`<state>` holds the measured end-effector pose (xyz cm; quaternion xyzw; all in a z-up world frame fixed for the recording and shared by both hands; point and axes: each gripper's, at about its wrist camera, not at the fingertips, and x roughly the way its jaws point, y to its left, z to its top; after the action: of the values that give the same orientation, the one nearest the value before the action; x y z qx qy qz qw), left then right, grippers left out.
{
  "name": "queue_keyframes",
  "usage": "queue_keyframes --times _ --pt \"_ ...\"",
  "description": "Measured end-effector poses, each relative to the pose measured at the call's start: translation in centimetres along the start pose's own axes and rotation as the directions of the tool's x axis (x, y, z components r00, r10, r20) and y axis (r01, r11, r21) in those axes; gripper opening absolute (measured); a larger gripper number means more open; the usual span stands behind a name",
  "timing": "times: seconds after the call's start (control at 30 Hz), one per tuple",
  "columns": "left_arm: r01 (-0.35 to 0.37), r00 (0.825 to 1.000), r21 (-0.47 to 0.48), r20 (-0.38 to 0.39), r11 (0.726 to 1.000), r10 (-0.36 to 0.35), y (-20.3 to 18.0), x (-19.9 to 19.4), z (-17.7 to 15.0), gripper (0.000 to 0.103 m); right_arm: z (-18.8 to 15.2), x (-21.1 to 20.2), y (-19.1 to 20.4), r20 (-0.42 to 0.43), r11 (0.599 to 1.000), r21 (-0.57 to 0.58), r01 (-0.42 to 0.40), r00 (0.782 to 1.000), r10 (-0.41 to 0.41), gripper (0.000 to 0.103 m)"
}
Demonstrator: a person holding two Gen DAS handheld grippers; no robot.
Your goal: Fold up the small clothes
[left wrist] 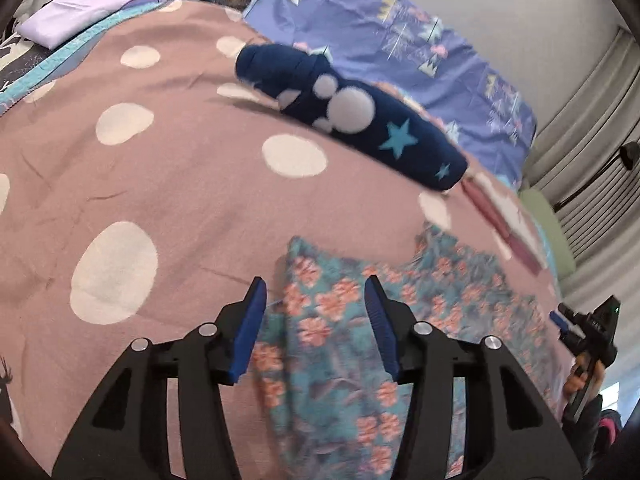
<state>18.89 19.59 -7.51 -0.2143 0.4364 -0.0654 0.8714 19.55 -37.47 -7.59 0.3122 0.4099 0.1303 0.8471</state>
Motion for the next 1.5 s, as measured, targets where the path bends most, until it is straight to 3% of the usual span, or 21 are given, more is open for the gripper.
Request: queue_keyframes --times 0.13,0.27,0.3,0.33,0.37,0.4,0.53,0.63,0.73,0.8,0.9,1.07,1.1,1.2,1.27,1.33,1.4,1.5 --pt "-0.025 0.997 0.008 -0.067 1.0 0.026 0.8 2.0 0.5 0.057 0.5 2.0 0.1 -0.057 1.0 -0.03 0.009 0.998 -0.011 0.038" --pt "-0.02 0.998 0.013 -0.063 1.0 0.02 1.0 2.6 0.8 0.057 0.9 4.5 1.1 -0.118 0.995 -0.093 0.026 0.992 -0.037 0.043" --pt "-0.004 0.998 0.011 -0.061 1.0 0.004 0.9 2.6 1.0 0.05 0.9 4.9 1.3 -0.121 0.994 -0.108 0.028 0.992 -0.041 0.041" --pt "0.017 0.998 0.009 -0.057 1.0 -0.016 0.8 2.7 1.3 0.024 0.9 5.1 1.5 -0.121 0.993 -0.121 0.016 0.992 -0.03 0.015" --pt "0.029 0.998 0.008 -0.057 1.0 -0.029 0.6 2.7 1.4 0.009 0.8 5.2 1.6 -0.131 0.992 -0.123 -0.032 0.991 0.015 0.005" --pt "0.045 0.998 0.005 -0.051 0.999 -0.045 0.5 2.6 1.6 0.002 0.8 5.1 1.6 -0.13 0.99 -0.109 -0.085 0.989 0.071 0.004" --pt "0.082 0.995 0.074 0.047 0.994 -0.086 -1.7 -0.1 2.2 0.002 1.3 2.0 2.1 -0.005 0.982 -0.112 -0.149 0.989 0.149 0.004" --pt "0.062 0.992 0.12 0.099 0.991 -0.074 -3.0 -1.0 3.3 0.002 2.0 1.1 2.4 0.017 0.98 -0.122 -0.156 0.987 0.16 0.004" --pt "-0.011 0.995 0.152 0.096 0.988 -0.004 -3.1 0.6 4.1 0.002 2.8 2.5 2.3 0.022 0.988 -0.102 -0.115 0.993 0.118 0.005" --pt "-0.096 0.995 0.176 0.041 0.98 0.091 -2.6 3.5 3.9 0.003 2.8 3.8 1.6 0.01 0.993 -0.08 -0.085 0.996 0.086 0.005" --pt "-0.143 0.988 0.197 -0.038 0.97 0.153 -1.9 6.1 2.9 0.006 2.2 5.8 0.3 -0.027 0.998 -0.051 -0.031 0.999 0.029 0.013" --pt "-0.22 0.974 0.247 0.009 0.943 0.225 -2.8 4.5 2.2 0.015 1.6 4.8 -2.4 -0.031 0.999 0.003 -0.05 0.998 0.05 0.015" --pt "-0.23 0.973 0.264 0.027 0.937 0.231 -3.5 3.7 2.1 0.015 1.5 4.1 -2.7 -0.026 0.999 -0.006 -0.042 0.999 0.042 0.015" --pt "-0.138 0.99 0.326 0.068 0.935 0.123 -7.9 0.2 0.4 0.018 1.2 2.8 -3.4 -0.04 0.998 -0.029 -0.05 0.998 0.048 0.015" --pt "-0.056 0.998 0.415 0.062 0.908 0.033 -12.7 -1.6 -2.3 0.026 0.9 2.4 -3.7 -0.061 0.997 -0.046 -0.066 0.996 0.063 0.015" --pt "0.023 0.999 0.489 0.021 0.872 -0.038 -16.6 -2.4 -5.4 0.041 0.5 2.3 -4.0 -0.083 0.993 -0.055 -0.107 0.991 0.102 0.015" --pt "0.12 0.993 0.582 -0.058 0.804 -0.106 -21.8 -2.2 -10.1 0.042 0.1 2.4 -4.4 -0.107 0.985 -0.053 -0.167 0.981 0.161 0.015" --pt "0.238 0.971 0.685 -0.186 0.689 -0.15 -28.4 -1.3 -16.9 0.043 -0.5 2.5 -4.7 -0.121 0.976 -0.074 -0.205 0.973 0.195 0.016"
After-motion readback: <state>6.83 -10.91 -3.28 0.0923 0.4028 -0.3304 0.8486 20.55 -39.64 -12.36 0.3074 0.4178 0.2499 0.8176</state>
